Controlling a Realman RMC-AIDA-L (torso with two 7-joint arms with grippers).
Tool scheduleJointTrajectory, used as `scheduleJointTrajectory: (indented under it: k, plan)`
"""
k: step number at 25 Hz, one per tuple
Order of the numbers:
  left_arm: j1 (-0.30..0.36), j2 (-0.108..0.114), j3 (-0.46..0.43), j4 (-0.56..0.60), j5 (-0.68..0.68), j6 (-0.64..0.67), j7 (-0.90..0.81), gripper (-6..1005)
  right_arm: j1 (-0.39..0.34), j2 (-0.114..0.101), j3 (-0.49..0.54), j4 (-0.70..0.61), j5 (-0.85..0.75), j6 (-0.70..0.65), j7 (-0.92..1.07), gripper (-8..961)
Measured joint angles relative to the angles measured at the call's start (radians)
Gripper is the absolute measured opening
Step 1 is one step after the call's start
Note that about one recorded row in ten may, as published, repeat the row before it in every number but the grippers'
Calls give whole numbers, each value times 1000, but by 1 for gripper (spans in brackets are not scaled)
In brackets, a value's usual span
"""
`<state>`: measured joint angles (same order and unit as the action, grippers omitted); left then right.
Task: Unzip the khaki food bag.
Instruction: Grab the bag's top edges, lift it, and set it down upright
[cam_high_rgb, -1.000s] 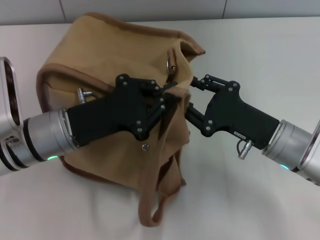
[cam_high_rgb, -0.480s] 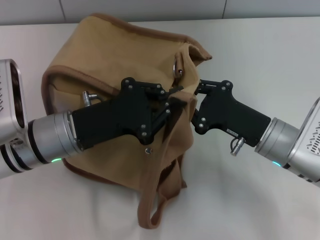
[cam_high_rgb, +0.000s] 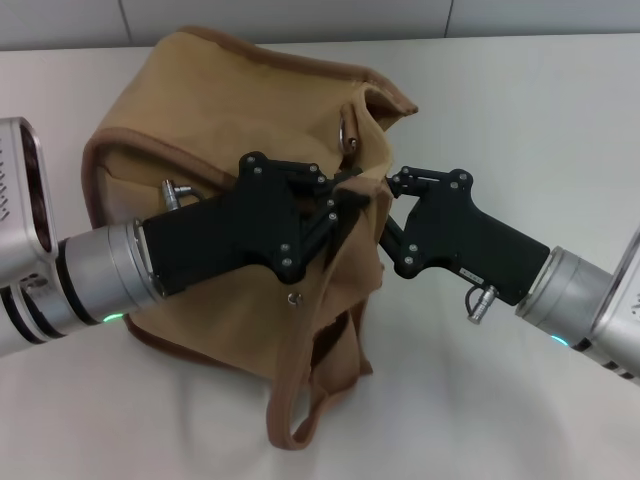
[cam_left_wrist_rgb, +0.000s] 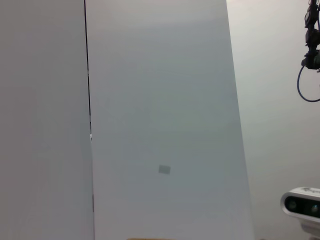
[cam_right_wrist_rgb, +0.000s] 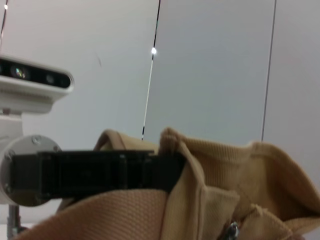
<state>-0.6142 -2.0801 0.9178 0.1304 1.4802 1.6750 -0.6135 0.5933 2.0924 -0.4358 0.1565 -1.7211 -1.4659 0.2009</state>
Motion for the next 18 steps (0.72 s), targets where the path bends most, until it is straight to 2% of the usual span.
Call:
scheduleJointTrajectory:
  k: [18]
  plan:
    - [5,0,-3,0,-14,3,0,79,8,0,-3,2,0,-4,0,10]
